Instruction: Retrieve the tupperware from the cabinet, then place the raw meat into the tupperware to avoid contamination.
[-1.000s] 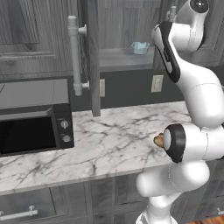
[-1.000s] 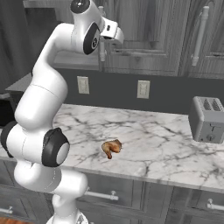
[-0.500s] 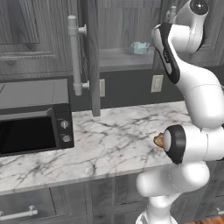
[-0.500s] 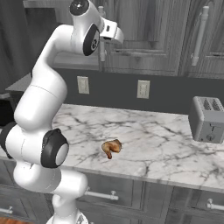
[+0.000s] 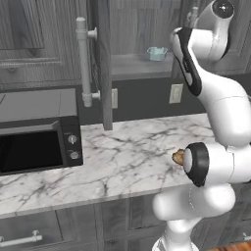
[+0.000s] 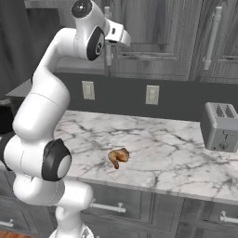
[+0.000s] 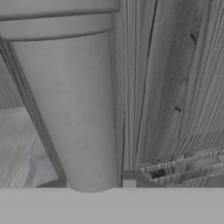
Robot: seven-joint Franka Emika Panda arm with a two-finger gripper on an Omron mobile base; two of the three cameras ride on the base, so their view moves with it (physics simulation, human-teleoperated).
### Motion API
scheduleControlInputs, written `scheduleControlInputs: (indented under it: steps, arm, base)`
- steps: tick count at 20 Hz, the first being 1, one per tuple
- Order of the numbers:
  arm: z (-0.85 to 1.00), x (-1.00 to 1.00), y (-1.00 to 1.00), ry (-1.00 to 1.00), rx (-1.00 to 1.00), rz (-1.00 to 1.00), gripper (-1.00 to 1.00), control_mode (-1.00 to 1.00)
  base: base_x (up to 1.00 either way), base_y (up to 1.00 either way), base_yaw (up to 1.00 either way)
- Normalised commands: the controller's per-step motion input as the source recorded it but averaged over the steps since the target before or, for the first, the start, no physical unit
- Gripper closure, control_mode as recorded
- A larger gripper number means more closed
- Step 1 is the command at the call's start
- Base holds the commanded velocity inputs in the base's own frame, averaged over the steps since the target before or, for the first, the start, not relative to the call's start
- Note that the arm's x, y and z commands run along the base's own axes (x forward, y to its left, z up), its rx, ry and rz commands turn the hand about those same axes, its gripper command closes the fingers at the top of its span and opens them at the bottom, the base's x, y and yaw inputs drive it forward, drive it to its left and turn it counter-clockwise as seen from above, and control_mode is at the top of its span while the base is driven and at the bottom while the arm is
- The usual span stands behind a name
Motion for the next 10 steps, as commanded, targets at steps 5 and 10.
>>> scheduleControlInputs:
  steps: [5, 10]
  arm:
    - [0.05, -0.6, -0.24, 0.0, 0.1, -0.05, 1.0, -1.0]
    - [0.14, -0.69, -0.34, -0.04, 0.16, 0.0, 1.0, -1.0]
  base:
    - [0.0, 0.0, 0.0]
    - [0.0, 0.0, 0.0]
